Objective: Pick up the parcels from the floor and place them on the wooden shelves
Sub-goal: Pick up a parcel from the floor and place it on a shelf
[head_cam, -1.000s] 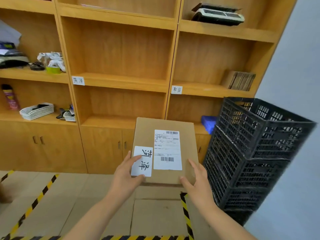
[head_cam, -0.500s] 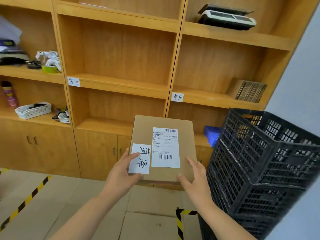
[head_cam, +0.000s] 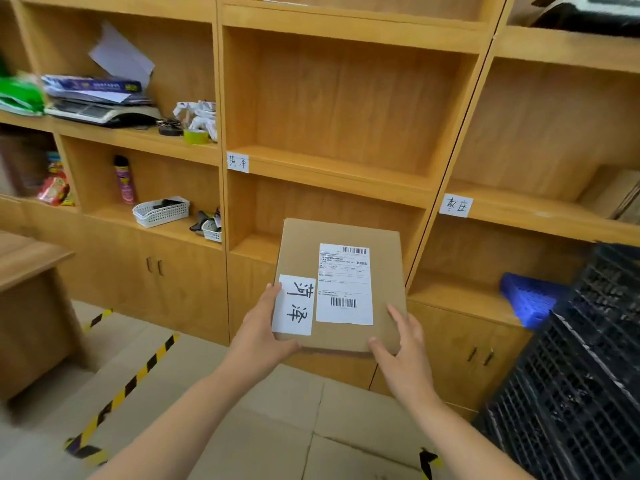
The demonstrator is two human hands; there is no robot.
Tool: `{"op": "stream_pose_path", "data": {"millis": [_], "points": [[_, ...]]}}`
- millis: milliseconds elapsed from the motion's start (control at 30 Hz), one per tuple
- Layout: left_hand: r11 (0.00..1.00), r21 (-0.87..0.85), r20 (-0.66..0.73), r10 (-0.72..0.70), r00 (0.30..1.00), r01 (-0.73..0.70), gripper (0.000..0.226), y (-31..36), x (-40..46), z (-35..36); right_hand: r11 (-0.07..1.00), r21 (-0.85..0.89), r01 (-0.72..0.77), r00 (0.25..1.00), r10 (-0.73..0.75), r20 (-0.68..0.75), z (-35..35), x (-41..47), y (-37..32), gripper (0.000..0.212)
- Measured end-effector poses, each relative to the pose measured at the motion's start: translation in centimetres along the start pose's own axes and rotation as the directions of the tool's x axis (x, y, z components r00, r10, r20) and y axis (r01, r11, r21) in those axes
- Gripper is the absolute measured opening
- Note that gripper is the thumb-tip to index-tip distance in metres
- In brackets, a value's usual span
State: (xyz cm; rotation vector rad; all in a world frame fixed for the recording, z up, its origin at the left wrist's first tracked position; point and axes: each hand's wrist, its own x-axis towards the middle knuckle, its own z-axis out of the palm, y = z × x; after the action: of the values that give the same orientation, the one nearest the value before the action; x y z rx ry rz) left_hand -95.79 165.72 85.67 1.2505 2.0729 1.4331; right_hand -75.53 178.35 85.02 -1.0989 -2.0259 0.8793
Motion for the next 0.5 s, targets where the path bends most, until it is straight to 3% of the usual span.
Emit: {"op": "stream_pose_path", "data": {"millis": [267,500], "points": [[0.997,0.072,-0.006,0.038,0.999,-0.037,0.099,-7.1,8.3,-11.8,0.998,0.059,0.001,1.000,-0.001,-0.005,13.9,6.1,-6.8,0.061],[0.995,0.080,0.024,0.055,0.998,-0.056,0.095,-10.9,15.1,-16.3,0.997,0.071,-0.031,0.999,0.032,-0.013,20.1,11.6,-8.8,0.065]]}}
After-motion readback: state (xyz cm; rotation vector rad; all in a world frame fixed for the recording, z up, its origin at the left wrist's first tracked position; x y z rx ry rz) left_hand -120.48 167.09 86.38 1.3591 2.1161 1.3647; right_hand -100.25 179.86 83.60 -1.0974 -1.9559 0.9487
